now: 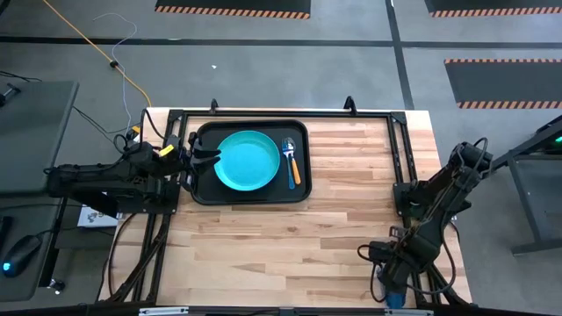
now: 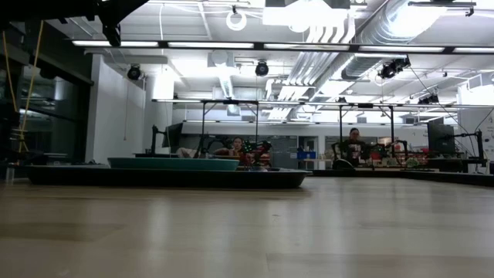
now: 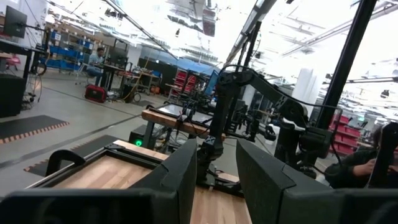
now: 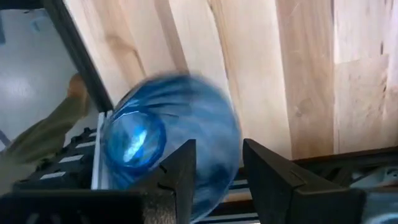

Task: Pick and place plate/cup/fork/spoon on tray
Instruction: Put the blue cup on the black serving tray to the top left of the blue plate

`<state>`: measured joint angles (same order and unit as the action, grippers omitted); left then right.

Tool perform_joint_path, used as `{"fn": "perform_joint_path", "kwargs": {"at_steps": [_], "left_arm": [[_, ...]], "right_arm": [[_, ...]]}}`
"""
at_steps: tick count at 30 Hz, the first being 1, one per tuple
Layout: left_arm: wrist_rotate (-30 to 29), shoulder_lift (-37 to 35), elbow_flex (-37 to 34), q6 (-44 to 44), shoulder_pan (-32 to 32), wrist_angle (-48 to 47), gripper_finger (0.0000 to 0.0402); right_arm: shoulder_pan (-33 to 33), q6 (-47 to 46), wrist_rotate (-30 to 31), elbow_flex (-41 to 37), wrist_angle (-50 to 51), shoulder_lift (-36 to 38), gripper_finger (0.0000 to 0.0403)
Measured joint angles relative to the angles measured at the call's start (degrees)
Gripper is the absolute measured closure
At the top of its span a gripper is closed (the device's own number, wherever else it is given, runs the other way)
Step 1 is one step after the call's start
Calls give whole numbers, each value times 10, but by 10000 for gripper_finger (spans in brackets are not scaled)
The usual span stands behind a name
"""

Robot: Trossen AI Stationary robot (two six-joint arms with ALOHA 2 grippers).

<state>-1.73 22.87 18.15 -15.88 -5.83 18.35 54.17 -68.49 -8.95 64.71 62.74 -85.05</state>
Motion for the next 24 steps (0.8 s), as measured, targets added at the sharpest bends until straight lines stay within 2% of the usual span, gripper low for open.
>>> {"fn": "perform_joint_path", "kwargs": {"at_steps": [7, 16, 24], "left_arm": [[0, 0, 0, 0, 0, 5, 300], [0, 0, 0, 10, 0, 13, 300], [0, 0, 0, 0, 0, 12, 300]], "right_arm": [[0, 1, 4, 0, 5, -1, 279], [-6, 16, 40, 0, 7, -1, 279], [-22, -33, 25, 0, -68, -1, 285]]}}
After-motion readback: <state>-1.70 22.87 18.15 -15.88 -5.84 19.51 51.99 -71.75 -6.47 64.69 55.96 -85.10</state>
